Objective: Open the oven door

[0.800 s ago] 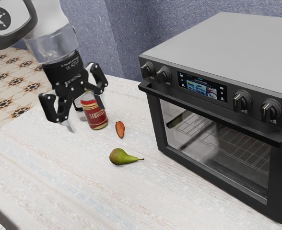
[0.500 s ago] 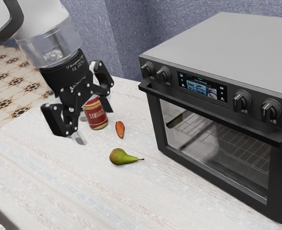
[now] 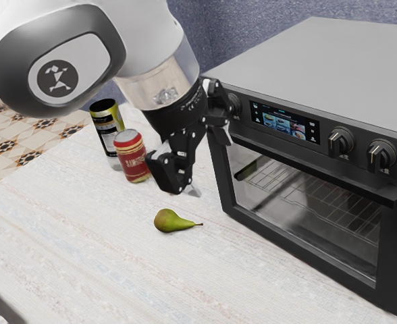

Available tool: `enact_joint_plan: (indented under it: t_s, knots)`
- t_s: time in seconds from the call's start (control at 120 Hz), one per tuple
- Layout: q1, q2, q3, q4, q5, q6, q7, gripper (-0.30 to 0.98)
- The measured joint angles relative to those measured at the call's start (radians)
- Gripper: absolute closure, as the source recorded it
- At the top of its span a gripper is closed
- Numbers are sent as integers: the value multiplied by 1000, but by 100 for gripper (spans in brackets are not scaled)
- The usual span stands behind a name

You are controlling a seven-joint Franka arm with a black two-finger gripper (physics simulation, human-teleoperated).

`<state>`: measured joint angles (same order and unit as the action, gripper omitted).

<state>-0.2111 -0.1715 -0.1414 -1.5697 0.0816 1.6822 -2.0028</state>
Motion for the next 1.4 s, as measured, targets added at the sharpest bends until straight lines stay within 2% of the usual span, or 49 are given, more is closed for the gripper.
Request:
enact_joint_plan:
  t_s: [0.508,0.958,1.258,1.4]
  knots:
    - [17,116,5,7,8,164,53,0]
    - [95,176,9,37,-14,235,99,0]
    - [113,200,8,-13,-36,306,107,0]
    - [103,129,13,-125,-45,345,108,0]
